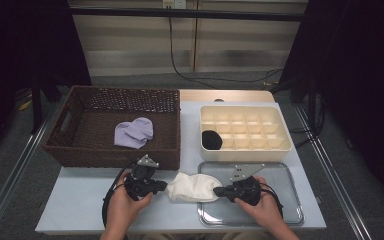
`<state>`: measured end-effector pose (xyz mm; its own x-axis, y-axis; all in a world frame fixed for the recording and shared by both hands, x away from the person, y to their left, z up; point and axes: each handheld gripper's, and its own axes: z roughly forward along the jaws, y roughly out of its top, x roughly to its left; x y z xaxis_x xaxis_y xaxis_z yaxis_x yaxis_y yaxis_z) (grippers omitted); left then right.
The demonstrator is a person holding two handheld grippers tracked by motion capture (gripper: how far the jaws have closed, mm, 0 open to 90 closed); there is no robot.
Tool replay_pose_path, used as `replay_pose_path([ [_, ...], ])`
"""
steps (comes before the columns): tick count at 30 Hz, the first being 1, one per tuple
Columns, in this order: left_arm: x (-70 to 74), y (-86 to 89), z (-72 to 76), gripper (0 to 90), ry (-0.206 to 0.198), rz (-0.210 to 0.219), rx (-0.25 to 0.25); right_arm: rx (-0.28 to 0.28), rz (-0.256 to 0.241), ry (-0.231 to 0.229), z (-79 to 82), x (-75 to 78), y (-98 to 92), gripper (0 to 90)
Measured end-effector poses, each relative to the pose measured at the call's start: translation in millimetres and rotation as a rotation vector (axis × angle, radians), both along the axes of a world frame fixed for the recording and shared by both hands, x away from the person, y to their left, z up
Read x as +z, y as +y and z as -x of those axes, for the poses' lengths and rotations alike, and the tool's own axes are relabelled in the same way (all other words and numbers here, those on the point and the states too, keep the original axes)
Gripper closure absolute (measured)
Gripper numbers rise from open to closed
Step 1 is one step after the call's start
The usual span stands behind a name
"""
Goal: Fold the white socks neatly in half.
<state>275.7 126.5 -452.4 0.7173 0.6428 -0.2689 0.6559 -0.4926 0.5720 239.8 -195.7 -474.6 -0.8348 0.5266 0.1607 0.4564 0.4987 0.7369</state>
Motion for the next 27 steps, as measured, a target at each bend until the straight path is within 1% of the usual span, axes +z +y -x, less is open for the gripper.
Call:
replay_pose_path([
  [1, 1.4, 0.5, 0.1, 86.6, -0.004, 0.010, -0.001, 0.004, 0.000, -0.008, -0.1, 0.2, 0.5, 90.0],
  [3, 6.9, 2.0, 1.6, 84.2, -0.026, 0.024, 0.002, 0.004, 0.000, -0.009, 0.3, 1.2, 1.6, 90.0],
  [4, 11.9, 3.1, 3.5, 81.6, -0.036, 0.040, 0.010, 0.003, 0.002, -0.010, 0.3, 1.0, 1.7, 90.0],
  [5, 13.9, 2.7, 4.8, 81.4, -0.036, 0.052, 0.012, 0.006, 0.001, -0.009, 0.1, -0.2, 1.7, 90.0],
  [6, 15.5, 2.0, 5.8, 80.3, -0.044, 0.064, 0.014, 0.005, 0.003, -0.007, 0.2, -0.4, 1.9, 90.0],
  [8, 14.8, -2.3, 6.0, 73.8, -0.049, 0.073, 0.012, 0.008, 0.004, -0.011, 0.3, -0.3, 2.4, 90.0],
  [9, 12.3, -5.1, 5.2, 71.1, -0.055, 0.057, 0.015, 0.008, 0.006, -0.011, 0.5, 0.0, 2.7, 90.0],
  [10, 8.8, -7.8, 4.0, 69.0, -0.052, 0.053, 0.015, 0.010, 0.010, -0.012, 0.8, 0.2, 3.0, 90.0],
  [11, 5.0, -9.9, 2.6, 68.9, -0.048, 0.048, 0.010, 0.009, 0.011, -0.013, 0.9, 0.2, 3.0, 90.0],
  [13, -2.2, -12.8, -0.2, 68.6, -0.025, 0.026, 0.009, 0.009, 0.009, -0.012, 0.8, 0.0, 2.7, 90.0],
  [14, -5.1, -14.0, -0.7, 69.6, -0.017, 0.006, 0.003, 0.009, 0.006, -0.010, 0.5, -0.2, 2.3, 90.0],
  [15, -6.3, -14.5, -0.6, 72.6, -0.023, -0.004, 0.003, 0.009, 0.006, -0.007, 0.3, -0.4, 2.0, 90.0],
  [16, -6.3, -14.5, -0.2, 75.0, -0.031, -0.018, -0.005, 0.012, 0.007, -0.004, 0.2, -0.7, 1.9, 90.0],
  [18, -4.0, -13.9, -0.7, 80.0, -0.031, -0.037, -0.022, 0.011, 0.018, 0.001, -0.3, -1.5, 1.5, 90.0],
  [19, -3.0, -13.8, -0.5, 82.9, -0.036, -0.049, -0.015, 0.011, 0.021, 0.003, -0.3, -2.0, 1.3, 90.0],
  [20, -2.8, -13.4, -0.5, 84.4, -0.036, -0.054, -0.014, 0.012, 0.014, 0.005, -0.6, -2.5, 0.9, 90.0],
  [21, -3.2, -13.5, -0.3, 84.8, -0.039, -0.050, -0.015, 0.013, 0.014, 0.007, -0.5, -2.5, 0.4, 90.0],
  [23, -2.8, -13.4, 0.1, 84.8, -0.047, -0.055, -0.011, 0.011, 0.017, 0.006, -0.4, -2.6, -0.3, 90.0],
  [25, -3.1, -13.1, -0.3, 84.4, -0.053, -0.045, -0.015, 0.014, 0.017, 0.008, -0.5, -2.7, -0.1, 90.0],
  [26, -3.3, -12.6, 0.0, 82.7, -0.050, -0.040, -0.005, 0.012, 0.019, 0.008, -0.6, -2.5, -0.1, 90.0],
  [27, -3.5, -12.1, 0.5, 78.8, -0.050, -0.031, 0.012, 0.014, 0.019, 0.009, -0.8, -2.6, -0.1, 90.0],
])
